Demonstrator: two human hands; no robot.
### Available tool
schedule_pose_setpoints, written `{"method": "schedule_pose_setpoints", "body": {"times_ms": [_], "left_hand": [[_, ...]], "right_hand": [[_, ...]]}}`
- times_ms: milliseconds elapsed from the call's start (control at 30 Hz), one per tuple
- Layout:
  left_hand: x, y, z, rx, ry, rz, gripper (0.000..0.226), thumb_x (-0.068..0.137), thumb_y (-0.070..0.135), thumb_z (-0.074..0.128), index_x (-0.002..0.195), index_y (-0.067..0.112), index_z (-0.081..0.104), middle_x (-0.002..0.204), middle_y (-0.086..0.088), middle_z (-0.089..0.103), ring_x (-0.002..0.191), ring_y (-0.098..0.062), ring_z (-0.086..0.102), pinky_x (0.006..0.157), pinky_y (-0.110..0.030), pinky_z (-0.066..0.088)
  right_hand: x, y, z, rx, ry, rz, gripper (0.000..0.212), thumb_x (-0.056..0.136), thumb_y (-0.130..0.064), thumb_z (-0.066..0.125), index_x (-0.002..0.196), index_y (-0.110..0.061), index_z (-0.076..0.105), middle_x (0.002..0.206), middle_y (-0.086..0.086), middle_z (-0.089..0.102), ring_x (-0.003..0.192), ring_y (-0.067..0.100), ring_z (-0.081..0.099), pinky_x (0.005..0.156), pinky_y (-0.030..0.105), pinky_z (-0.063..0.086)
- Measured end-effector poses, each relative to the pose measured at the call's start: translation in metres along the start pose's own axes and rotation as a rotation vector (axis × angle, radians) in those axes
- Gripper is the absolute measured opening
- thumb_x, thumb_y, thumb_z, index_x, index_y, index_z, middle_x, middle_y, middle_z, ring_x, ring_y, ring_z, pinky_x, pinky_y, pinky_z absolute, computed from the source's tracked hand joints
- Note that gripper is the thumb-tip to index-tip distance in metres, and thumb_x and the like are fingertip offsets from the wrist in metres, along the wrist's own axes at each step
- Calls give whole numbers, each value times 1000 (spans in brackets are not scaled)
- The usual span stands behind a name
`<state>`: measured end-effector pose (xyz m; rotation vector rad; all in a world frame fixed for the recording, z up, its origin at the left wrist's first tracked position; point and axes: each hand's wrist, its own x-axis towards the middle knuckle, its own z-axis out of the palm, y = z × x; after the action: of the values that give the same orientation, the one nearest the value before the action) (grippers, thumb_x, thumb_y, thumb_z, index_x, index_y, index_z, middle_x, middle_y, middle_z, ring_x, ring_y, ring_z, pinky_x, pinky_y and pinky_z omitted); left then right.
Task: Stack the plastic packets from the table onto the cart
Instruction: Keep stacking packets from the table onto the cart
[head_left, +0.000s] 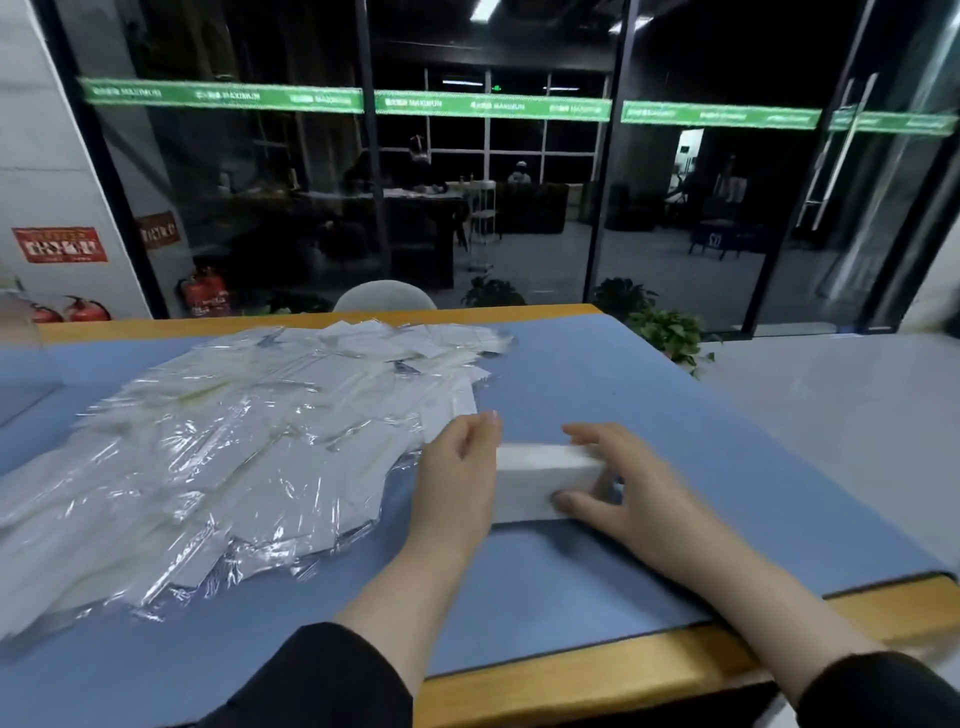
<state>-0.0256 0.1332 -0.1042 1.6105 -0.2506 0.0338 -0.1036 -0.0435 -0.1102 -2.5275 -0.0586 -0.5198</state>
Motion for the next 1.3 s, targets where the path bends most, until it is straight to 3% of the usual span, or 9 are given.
{"method": "schedule_pose_setpoints", "body": {"times_ms": [133,333,500,633,733,867,1033,1200,1300], "left_hand": [[0,-6,6,-20,-15,29,7,101,33,57,104,29,62,100,12,66,86,6,57,79,-22,42],[1,-7,12,64,-124,42,12,102,36,54,99,28,62,94,14,63,75,12,54,65,-9,39],[-5,4,4,79,-199,45,26,97,50,58,117,34,56,115,14,57,104,-4,56,86,-22,45],[2,41,-35,446,-359,236,35,86,47,75,116,33,62,111,14,61,101,-6,59,88,-28,50],[12,68,-70,813,-414,339,22,85,35,72,103,28,61,97,6,63,90,-17,59,77,-35,51],[29,71,-109,776,-390,343,14,83,27,66,90,25,55,82,5,62,81,-19,58,67,-33,45],[60,47,-161,613,-190,269,12,84,26,69,81,28,58,74,8,63,73,-16,58,64,-33,45],[104,29,-205,138,244,153,9,86,24,73,93,25,68,77,12,70,74,-11,65,67,-29,54],[117,12,-220,87,413,128,8,87,25,73,88,23,65,73,12,66,73,-13,62,70,-39,57]], "right_hand": [[-1,-4,8,115,20,27,59,87,-39,75,129,-54,37,130,-33,41,121,-17,39,90,0,33],[4,0,7,151,-11,108,47,89,-28,74,117,-52,45,121,-30,52,106,-9,52,83,7,41],[9,-9,-3,165,71,142,41,87,-9,70,103,-44,57,95,-24,64,87,-4,56,71,10,40],[27,-39,-33,177,35,72,38,87,-3,72,102,-37,63,95,-28,63,84,-2,56,70,11,42],[44,-74,-39,142,-48,-18,41,87,-8,74,100,-46,64,99,-22,64,86,6,57,70,20,48],[73,-109,-18,99,-85,-80,49,87,-12,71,105,-56,57,103,-20,65,88,16,61,75,42,55],[115,-133,24,194,-11,-151,58,88,-36,73,124,-67,41,119,-39,52,113,-16,49,91,11,42],[168,-127,77,131,7,-96,43,91,-44,68,129,-50,49,126,-29,55,116,-6,52,105,33,44],[197,-129,102,-32,-129,-90,48,92,-46,67,137,-40,50,137,-24,50,124,1,48,107,31,41]]}}
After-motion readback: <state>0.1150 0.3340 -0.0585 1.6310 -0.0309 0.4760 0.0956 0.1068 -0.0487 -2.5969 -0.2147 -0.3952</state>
